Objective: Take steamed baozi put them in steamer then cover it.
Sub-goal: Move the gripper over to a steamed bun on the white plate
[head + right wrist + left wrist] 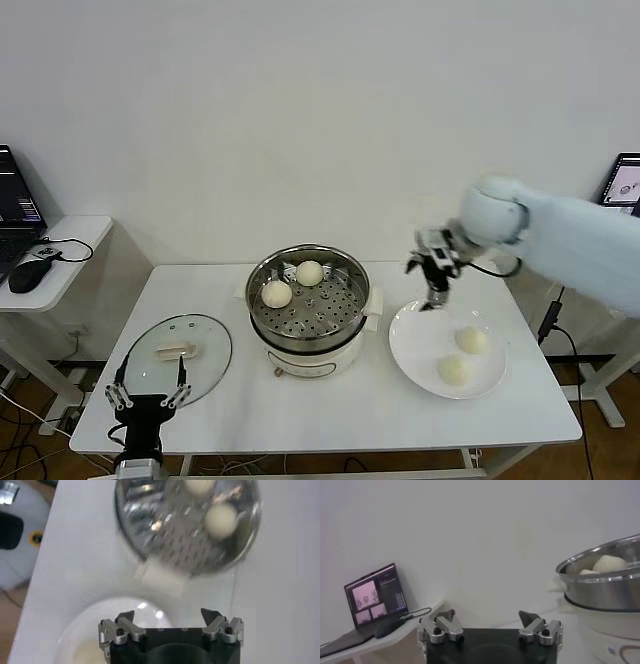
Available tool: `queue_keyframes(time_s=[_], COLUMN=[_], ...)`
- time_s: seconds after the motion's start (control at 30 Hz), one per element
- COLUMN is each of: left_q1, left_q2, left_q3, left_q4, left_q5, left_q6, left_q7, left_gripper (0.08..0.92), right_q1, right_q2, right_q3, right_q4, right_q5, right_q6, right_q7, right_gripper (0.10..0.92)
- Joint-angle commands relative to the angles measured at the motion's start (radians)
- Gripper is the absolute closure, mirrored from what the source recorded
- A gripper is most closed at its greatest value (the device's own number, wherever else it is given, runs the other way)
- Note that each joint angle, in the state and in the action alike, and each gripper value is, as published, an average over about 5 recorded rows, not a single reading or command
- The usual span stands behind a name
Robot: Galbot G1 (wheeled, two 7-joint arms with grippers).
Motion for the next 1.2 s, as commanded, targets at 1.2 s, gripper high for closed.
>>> queue_keyframes(time_s=[1.2], left_q1=[-0.002], left_q2=[0.004], left_q3=[0.000], left_q4=[0.044], left_q5=[0.018], left_q6=[-0.005], left_q7=[-0.004], left_gripper=[0.177], right_q1=[-0.560], right_q2=[0.015], right_q3=[0.312], right_q4=[-0.159], right_q5=[-0.279], right_q6=[0.058], right_q7=[0.062], right_gripper=[0.214])
